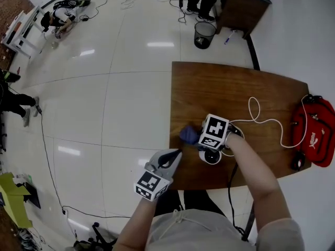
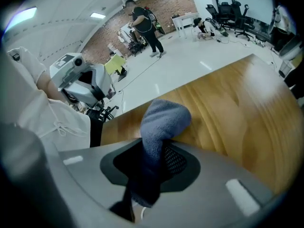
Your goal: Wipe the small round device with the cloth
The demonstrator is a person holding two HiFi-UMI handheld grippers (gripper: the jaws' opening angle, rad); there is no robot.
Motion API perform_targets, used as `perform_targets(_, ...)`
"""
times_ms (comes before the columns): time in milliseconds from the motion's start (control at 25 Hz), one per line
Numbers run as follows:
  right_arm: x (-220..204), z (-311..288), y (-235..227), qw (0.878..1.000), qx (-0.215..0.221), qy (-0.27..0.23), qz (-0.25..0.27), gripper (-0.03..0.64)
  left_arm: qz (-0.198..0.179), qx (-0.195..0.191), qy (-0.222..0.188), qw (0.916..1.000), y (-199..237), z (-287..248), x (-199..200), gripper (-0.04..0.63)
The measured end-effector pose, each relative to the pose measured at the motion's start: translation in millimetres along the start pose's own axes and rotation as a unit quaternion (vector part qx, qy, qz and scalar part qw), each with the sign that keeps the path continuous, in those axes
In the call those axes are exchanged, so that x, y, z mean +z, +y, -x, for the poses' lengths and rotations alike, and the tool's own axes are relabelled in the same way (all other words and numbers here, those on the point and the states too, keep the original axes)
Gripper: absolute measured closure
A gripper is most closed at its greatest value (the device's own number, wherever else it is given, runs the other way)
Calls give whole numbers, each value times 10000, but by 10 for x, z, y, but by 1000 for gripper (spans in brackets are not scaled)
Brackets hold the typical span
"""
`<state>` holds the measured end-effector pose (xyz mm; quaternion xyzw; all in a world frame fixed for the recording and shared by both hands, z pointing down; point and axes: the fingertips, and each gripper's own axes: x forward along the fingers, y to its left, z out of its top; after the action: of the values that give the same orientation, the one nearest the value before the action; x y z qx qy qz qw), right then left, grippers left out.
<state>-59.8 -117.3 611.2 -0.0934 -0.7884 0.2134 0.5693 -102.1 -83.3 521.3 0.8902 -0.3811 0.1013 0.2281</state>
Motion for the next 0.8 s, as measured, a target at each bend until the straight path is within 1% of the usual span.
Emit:
perform_targets(80, -75, -87, -78, 9999, -40, 51, -118, 511, 13, -4, 67, 10000, 0, -6, -28, 589)
perform_targets(160, -84, -87, -132, 9996, -122, -82, -244, 510, -7, -47, 131, 9999, -11, -8, -49, 589)
perform_targets(240, -10, 43, -189, 9977, -398, -426, -339, 510, -35, -91, 160, 9998, -19, -3, -44, 589)
perform_targets(320, 108, 332, -202, 9910, -792, -991, -423, 510, -67, -104, 136, 9998, -24, -13, -1, 589)
perform_targets(360, 170, 518, -166, 9849, -945, -1358, -515, 510, -93, -102, 108, 9998, -30, -23, 34, 589)
perform_targets(440, 244, 875, -14, 9676, -1140, -2097, -823, 511, -179, -88, 42, 9998, -51, -34, 119, 589)
perform_targets(520, 221, 1106, 185, 9502, -1364, -2585, -1079, 511, -291, -76, -18, 9995, -93, -21, 202, 589)
perform_targets(640, 106, 1162, 514, 9324, -1686, -2953, -1225, 511, -414, -95, -63, 9991, -183, 25, 263, 589)
perform_targets(720, 53, 1074, 718, 9227, -1740, -3176, -1324, 511, -462, -131, -40, 9988, -216, 35, 256, 589)
perform_targets(800, 18, 902, 847, 9134, -1692, -3371, -1530, 511, -470, -159, -6, 9988, -217, 31, 231, 589)
